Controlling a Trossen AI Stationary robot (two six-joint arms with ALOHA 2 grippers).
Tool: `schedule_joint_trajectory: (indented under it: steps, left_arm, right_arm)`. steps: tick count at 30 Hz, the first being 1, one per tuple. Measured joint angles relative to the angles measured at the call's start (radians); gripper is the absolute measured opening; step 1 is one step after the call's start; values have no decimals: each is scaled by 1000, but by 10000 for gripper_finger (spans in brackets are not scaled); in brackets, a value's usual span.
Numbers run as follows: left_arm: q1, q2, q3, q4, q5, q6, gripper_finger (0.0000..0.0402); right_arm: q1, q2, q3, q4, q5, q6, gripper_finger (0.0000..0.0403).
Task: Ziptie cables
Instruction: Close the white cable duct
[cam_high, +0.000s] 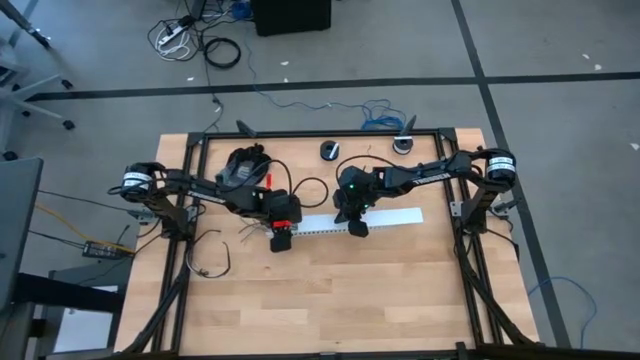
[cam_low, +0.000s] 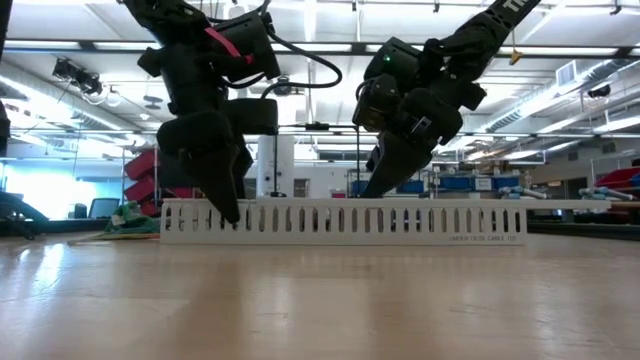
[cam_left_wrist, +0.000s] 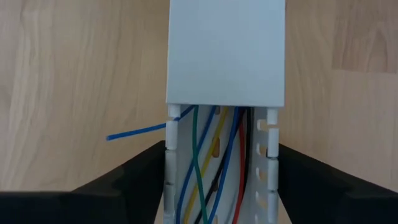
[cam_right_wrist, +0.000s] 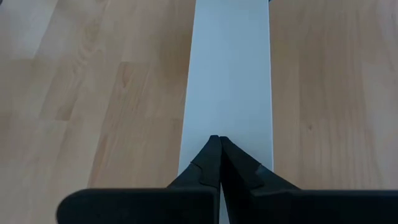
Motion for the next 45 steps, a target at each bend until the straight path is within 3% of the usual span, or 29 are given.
schedule_joint_trajectory:
  steps: [8,22,39,45]
  left_arm:
    - [0,1,-1,8,5,-4,287]
    - [0,3,-2,57,6,-4,239]
    - [0,5,-3,71,7,-2,234]
    - [-1,5,-3,73,11,-2,234]
  right_arm:
    - [0,0,0,-1,-3,0,0]
    - [-1,0,-5,19,-15,-6,0]
    - [-11,5,-7,65,-51,-9,0]
    - [-14,69,51,48,-94,-23,0]
